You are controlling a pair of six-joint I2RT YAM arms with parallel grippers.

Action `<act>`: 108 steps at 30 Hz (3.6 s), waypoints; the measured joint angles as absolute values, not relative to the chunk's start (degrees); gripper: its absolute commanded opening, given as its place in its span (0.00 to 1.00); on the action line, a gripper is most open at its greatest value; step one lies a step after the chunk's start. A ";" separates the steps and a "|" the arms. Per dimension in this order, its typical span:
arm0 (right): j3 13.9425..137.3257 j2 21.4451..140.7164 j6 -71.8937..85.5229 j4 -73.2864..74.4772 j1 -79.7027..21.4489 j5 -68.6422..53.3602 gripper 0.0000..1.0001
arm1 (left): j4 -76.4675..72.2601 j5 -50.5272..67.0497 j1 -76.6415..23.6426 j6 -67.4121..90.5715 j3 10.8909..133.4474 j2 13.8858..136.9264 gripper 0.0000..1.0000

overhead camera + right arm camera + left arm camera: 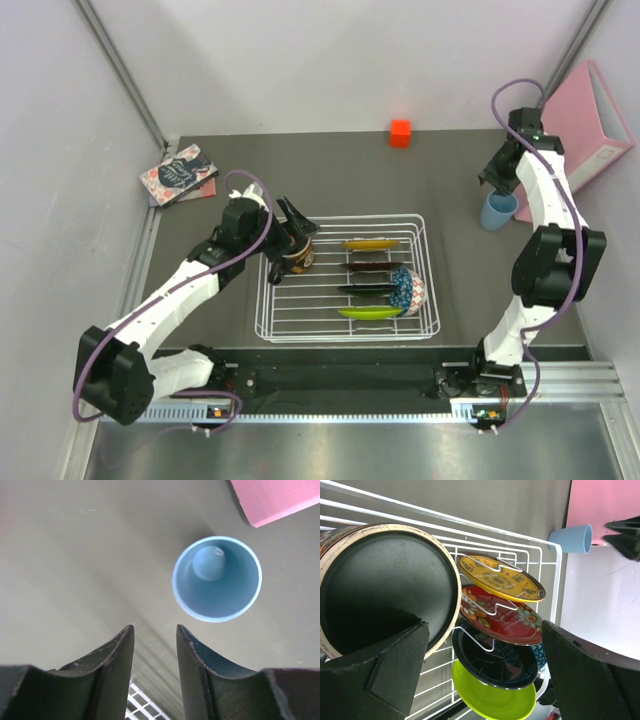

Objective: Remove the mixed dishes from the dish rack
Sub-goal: Place the cup at the center of the board, then pick up the cup from the dish rack.

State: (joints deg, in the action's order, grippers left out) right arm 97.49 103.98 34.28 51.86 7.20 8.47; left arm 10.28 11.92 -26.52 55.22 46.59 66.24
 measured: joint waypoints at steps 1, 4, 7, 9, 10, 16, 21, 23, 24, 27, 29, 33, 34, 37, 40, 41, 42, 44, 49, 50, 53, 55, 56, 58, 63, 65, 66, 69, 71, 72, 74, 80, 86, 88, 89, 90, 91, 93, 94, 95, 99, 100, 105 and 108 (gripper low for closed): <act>97.49 103.00 34.26 51.72 6.94 8.29 0.39 | 10.35 11.77 -26.57 54.96 46.63 66.17 0.99; 97.38 96.90 33.50 49.69 4.43 7.99 0.43 | 11.64 10.81 -26.68 53.21 47.33 66.11 0.99; 94.06 85.95 31.16 41.41 -4.51 8.64 0.57 | 15.09 8.43 -26.74 50.39 49.71 66.11 0.99; 87.48 75.94 29.34 31.59 -12.99 8.19 0.68 | 18.22 5.87 -26.74 47.77 52.60 66.13 0.99; 83.02 70.54 28.38 26.68 -16.78 7.31 0.70 | 19.03 4.86 -26.74 46.85 53.76 66.13 0.99; 66.54 51.48 25.47 10.87 -22.04 7.07 0.87 | 23.94 -3.14 -26.74 39.86 59.92 65.84 0.99; 54.17 48.64 23.07 5.06 -27.09 7.14 0.86 | 27.44 -6.26 -26.74 34.44 59.96 63.59 0.93; 48.01 47.35 22.31 4.34 -28.77 6.94 0.86 | 28.14 -6.33 -26.74 31.35 59.22 61.56 0.91; 46.30 46.81 22.04 4.25 -29.12 6.79 0.86 | 28.25 -6.11 -26.74 29.82 58.50 60.18 0.90; 42.52 44.77 21.28 3.95 -29.41 6.74 0.85 | 29.43 -3.90 -26.87 24.82 55.77 55.22 0.83; 41.93 43.90 20.73 2.90 -29.41 6.66 0.85 | 30.70 -1.58 -27.00 21.93 54.68 53.28 0.75; 41.93 43.64 20.05 0.21 -29.45 6.17 0.85 | 31.90 3.31 -27.35 18.24 53.39 53.80 0.63; 41.93 43.68 19.94 -0.19 -29.45 6.09 0.85 | 32.18 4.71 -27.51 17.43 52.97 54.59 0.62; 41.87 43.66 19.92 -0.89 -29.45 5.89 0.86 | 32.84 6.26 -28.23 16.36 51.90 56.82 0.62; 41.43 43.57 19.94 -1.21 -29.47 5.89 0.86 | 33.54 6.13 -29.61 15.62 50.81 58.92 0.62; 41.21 43.57 19.97 -1.23 -29.45 5.89 0.85 | 33.87 5.93 -29.98 15.27 50.54 59.61 0.62; 41.08 43.57 19.97 -1.15 -29.47 5.89 0.85 | 34.15 5.61 -30.33 15.03 50.28 60.23 0.62; 40.75 43.51 19.99 -0.89 -29.45 5.89 0.85 | 34.68 4.75 -30.68 14.83 49.93 60.84 0.63; 40.03 43.00 20.08 -0.89 -29.47 5.91 0.85 | 34.94 1.98 -30.81 14.81 49.63 61.04 0.63; 40.01 42.98 20.12 -0.89 -29.47 5.89 0.85 | 34.92 1.21 -30.81 14.83 49.60 61.04 0.63; 39.72 42.96 20.14 -1.06 -29.47 5.87 0.85 | 34.92 -0.99 -30.81 14.85 49.54 61.04 0.63; 39.72 42.96 20.21 -1.08 -29.47 5.89 0.85 | 34.87 -1.91 -30.81 14.83 49.41 61.04 0.64; 39.72 42.96 20.27 -1.15 -29.47 5.87 0.85 | 34.87 -2.31 -30.81 14.83 49.36 61.06 0.64; 39.42 42.89 20.60 -1.58 -29.47 5.85 0.85 | 34.81 -2.87 -30.81 14.83 49.30 61.52 0.64; 37.93 42.76 20.99 -2.00 -29.47 5.67 0.85 | 33.69 -2.61 -30.98 14.98 49.32 66.19 0.63; 37.65 42.70 21.10 -2.11 -29.47 5.65 0.85 | 32.97 -2.17 -31.27 15.00 49.58 68.23 0.63; 37.39 42.48 21.17 -2.13 -29.47 5.65 0.85 | 32.69 -2.00 -31.33 15.00 49.87 69.21 0.63; 36.34 41.39 21.30 -2.20 -29.47 5.65 0.85 | 32.47 -1.76 -31.33 15.00 50.92 71.66 0.62; 35.90 40.71 21.58 -2.04 -29.47 5.67 0.85 | 32.32 -1.61 -31.33 14.98 51.37 72.86 0.61; 35.73 40.42 21.65 -2.17 -29.47 5.67 0.85 | 32.18 -1.52 -31.33 15.03 51.46 73.30 0.61; 35.35 39.79 21.82 -2.17 -29.47 5.65 0.85 | 31.83 -1.13 -31.33 15.05 51.53 74.13 0.59; 35.11 38.94 22.26 -2.13 -29.47 5.67 0.85 | 31.68 0.43 -31.44 15.33 51.53 75.94 0.53; 34.48 39.05 22.33 -2.13 -29.47 5.65 0.85 | 32.27 0.67 -31.51 15.25 51.33 76.58 0.40; 34.46 39.11 22.35 -2.11 -29.47 5.65 0.85 | 32.75 0.67 -31.55 15.09 51.31 76.77 0.38; 34.46 39.09 22.35 -2.11 -29.47 5.65 0.85 | 32.93 0.67 -31.57 15.09 51.29 76.90 0.37; 34.46 39.11 22.39 -2.11 -29.47 5.63 0.85 | 33.12 0.60 -31.59 15.09 51.29 77.03 0.36; 34.46 39.11 22.55 -2.11 -29.47 5.65 0.85 | 33.26 0.60 -31.62 15.11 51.24 77.08 0.36; 34.46 39.11 22.61 -2.11 -29.47 5.65 0.85 | 33.45 0.49 -31.59 15.22 51.20 77.12 0.30; 34.46 39.11 22.63 -2.11 -29.47 5.63 0.85 | 33.61 0.34 -31.62 15.22 51.20 77.14 0.27; 34.46 39.09 22.68 -2.11 -29.47 5.65 0.85 | 33.71 0.38 -31.62 15.20 51.20 77.14 0.16; 34.46 39.09 22.72 -2.11 -29.47 5.65 0.85 | 33.47 -0.58 -31.99 14.85 51.20 76.90 0.00; 34.46 39.11 22.74 -2.11 -29.47 5.67 0.85 | 33.50 -0.84 -32.01 15.05 51.20 76.90 0.00; 34.46 39.11 22.81 -2.09 -29.47 5.67 0.85 | 33.89 -1.72 -32.03 15.14 51.20 76.86 0.00; 34.46 39.11 23.16 -2.07 -29.47 5.67 0.87 | 34.00 -1.80 -32.03 15.49 51.16 76.53 0.00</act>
